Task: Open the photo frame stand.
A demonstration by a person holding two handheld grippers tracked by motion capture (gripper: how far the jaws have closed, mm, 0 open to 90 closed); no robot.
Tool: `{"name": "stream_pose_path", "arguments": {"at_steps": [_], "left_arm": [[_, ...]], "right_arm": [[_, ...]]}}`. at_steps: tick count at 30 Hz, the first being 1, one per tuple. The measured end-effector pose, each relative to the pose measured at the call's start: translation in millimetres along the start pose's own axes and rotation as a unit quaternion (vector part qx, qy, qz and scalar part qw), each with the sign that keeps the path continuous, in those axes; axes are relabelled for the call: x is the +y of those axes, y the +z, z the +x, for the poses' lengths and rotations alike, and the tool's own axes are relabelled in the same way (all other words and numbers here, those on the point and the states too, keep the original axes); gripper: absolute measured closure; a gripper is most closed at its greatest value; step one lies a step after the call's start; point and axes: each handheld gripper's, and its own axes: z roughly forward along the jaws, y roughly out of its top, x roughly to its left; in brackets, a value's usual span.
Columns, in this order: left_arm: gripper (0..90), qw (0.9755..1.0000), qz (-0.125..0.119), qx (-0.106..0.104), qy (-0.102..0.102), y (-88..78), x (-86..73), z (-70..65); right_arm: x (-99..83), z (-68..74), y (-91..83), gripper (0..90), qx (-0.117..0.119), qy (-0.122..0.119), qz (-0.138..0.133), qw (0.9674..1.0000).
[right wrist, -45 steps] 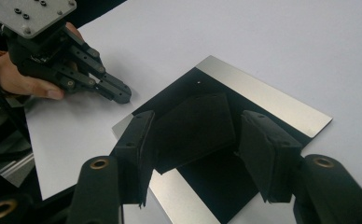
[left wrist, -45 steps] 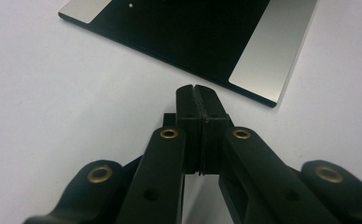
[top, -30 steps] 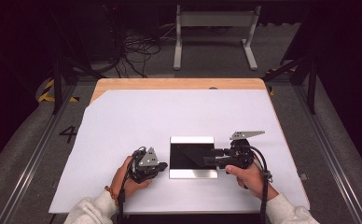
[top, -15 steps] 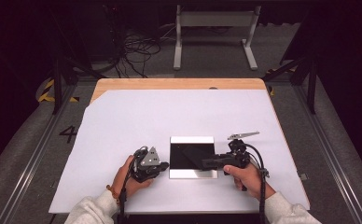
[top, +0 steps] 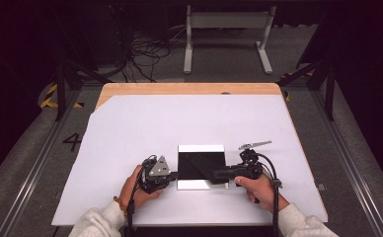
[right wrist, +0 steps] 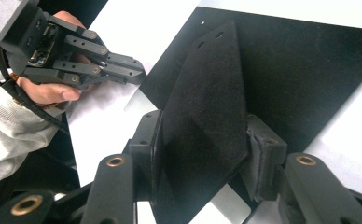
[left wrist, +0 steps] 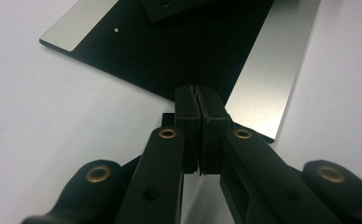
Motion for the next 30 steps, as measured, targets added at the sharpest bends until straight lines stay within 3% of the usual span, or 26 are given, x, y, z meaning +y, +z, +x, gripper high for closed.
{"name": "stream_pose_path", "arguments": {"at_steps": [7,9,10,14,18,22,25,30], "left_arm": [[87.8,1.0,-0.001,-0.008,-0.006,-0.5,-0.1,3.0],[81.9,0.9999,0.003,-0.005,-0.014,-1.8,0.0,5.6],[76.6,0.9998,0.002,-0.004,-0.02,-2.3,-0.3,6.9],[70.8,0.9983,-0.01,-0.025,-0.052,-5.0,-3.5,14.8],[59.1,0.9968,-0.011,-0.036,-0.071,-2.8,-2.2,19.8],[51.2,0.993,-0.02,-0.056,-0.102,-1.7,-1.9,27.8],[46.4,0.9915,-0.028,-0.073,-0.104,-0.7,1.4,29.6],[40.4,0.9914,-0.019,-0.078,-0.103,5.3,4.9,28.0]], "right_arm": [[-0.8,0.4,0.1,56.0,0.002,-0.009,-0.007,0.9999],[-0.9,1.1,-0.5,56.1,0.001,-0.014,-0.007,0.9999],[-1.2,1.5,-0.8,56.3,0.002,-0.014,-0.009,0.9999],[-2.1,1.4,-1.2,56.5,0.004,-0.02,-0.013,0.9997],[-2.5,2.8,-2.0,56.8,0.004,-0.033,-0.015,0.9993],[-3.4,5.5,-3.2,56.8,0.001,-0.045,-0.017,0.9988],[-3.6,6.7,-3.5,56.8,-0.001,-0.054,-0.018,0.9984],[-4.3,10.3,-4.2,56.8,-0.007,-0.076,-0.024,0.9968]]}}
